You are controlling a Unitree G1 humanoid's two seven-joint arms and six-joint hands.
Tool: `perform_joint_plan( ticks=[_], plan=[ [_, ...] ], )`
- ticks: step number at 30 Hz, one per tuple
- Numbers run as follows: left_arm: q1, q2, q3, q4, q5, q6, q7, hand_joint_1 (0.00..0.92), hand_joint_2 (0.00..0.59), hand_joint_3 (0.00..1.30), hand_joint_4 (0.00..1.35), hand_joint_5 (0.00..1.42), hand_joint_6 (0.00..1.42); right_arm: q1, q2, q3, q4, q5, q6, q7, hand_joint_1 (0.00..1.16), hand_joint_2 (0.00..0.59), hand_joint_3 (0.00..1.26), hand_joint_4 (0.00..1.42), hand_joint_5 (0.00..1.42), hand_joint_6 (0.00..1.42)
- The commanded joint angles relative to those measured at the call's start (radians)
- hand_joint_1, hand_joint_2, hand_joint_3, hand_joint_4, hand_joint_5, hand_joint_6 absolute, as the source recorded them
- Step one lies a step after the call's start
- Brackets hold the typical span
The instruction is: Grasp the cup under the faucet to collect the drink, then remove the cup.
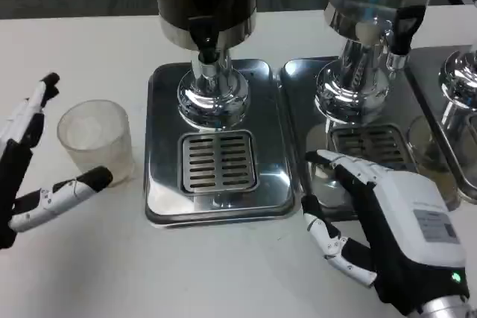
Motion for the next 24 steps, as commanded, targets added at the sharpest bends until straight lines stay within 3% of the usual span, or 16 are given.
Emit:
perform_joint_plan(
  ticks=[1,7,18,24],
  plan=[
    [-0.059,0.029,-0.017,0.087,0.015,0.001,0.031,0.000,0.000,0.00,0.00,0.06,0.20,-0.012,0.014,0.011,0.015,-0.001,0.008,-0.014,0.35,0.437,0.28,0.26,0.25,0.25],
    [-0.176,0.049,-0.052,0.267,0.008,0.004,0.038,0.000,0.000,0.00,0.00,0.06,0.18,-0.025,0.037,0.021,0.034,0.017,0.003,-0.029,0.35,0.437,0.29,0.26,0.26,0.26],
    [-0.382,0.070,-0.146,0.621,-0.017,-0.070,0.027,0.000,0.000,0.00,0.00,0.05,0.17,-0.078,0.085,0.069,0.076,0.031,-0.010,-0.075,0.35,0.437,0.30,0.28,0.26,0.28],
    [-0.465,0.074,-0.199,0.722,-0.025,-0.073,-0.017,0.000,0.000,0.00,0.00,0.05,0.18,-0.110,0.096,0.091,0.095,0.042,-0.015,-0.085,0.35,0.437,0.31,0.29,0.27,0.28]
  ],
)
